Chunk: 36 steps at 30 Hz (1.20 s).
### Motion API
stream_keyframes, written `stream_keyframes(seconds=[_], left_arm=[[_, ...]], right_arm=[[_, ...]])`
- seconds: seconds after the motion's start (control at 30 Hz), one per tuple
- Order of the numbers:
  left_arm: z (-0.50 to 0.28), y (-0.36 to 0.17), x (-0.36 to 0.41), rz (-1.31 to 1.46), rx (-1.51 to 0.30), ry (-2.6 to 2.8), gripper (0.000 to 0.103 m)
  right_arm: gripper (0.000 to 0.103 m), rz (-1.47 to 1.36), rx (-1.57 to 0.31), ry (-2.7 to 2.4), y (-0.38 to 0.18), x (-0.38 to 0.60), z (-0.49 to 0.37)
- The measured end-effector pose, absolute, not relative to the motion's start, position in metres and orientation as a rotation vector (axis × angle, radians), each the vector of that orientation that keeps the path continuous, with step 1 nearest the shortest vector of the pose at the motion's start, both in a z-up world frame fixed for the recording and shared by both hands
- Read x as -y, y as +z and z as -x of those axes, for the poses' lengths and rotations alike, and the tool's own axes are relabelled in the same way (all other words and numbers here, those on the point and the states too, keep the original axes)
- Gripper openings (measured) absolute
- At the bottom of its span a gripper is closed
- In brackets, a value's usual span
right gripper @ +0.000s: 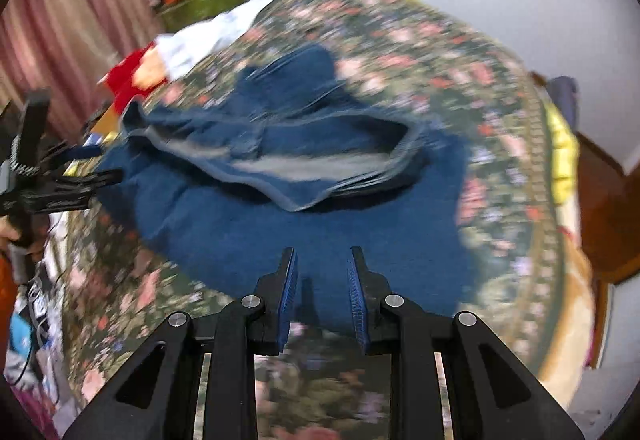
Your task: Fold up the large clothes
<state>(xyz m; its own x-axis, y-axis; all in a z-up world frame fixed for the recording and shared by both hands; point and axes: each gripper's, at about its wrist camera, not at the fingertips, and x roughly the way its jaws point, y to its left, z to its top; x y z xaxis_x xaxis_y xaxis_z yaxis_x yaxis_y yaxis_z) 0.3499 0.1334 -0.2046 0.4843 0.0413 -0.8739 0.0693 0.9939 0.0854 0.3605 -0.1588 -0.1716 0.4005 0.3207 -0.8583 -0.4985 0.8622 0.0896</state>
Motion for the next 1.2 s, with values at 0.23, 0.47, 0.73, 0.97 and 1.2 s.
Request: stream_keyframes(seconds=[0.23,0.47,0.73,0.97,1.2], left_arm=[[-0.399,-0.217,-0.140,-0.241,-1.030,0.058,0.081],[-0.474,-0.243,-0.186,-0.192,-1.111,0.145,0.081],[-0.484,-0.256,-0.219,-0.039,-1.100,0.187,0.089],[-0.448,-0.170,-0.220,0.011,-0.915,0.171,0.087],[-0.414,-0.104,-0.215,-0.036,-0.801,0.155,0.088]], right_arm=[[0.021,0.281,-1.118,0.559,-0.226,0.120,-0.390],[0.021,0.290,-1.069,0.441,-0.222,0.126,-0.467],[0.020,0.081,-1.126,0.416,-0.226,0.167,-0.532],[0.021,0.227,-1.019,0.137,-0.201,0.188,-0.507],[0.021,0.243,-0.967,0.309,-0.164,0.171,-0.462]])
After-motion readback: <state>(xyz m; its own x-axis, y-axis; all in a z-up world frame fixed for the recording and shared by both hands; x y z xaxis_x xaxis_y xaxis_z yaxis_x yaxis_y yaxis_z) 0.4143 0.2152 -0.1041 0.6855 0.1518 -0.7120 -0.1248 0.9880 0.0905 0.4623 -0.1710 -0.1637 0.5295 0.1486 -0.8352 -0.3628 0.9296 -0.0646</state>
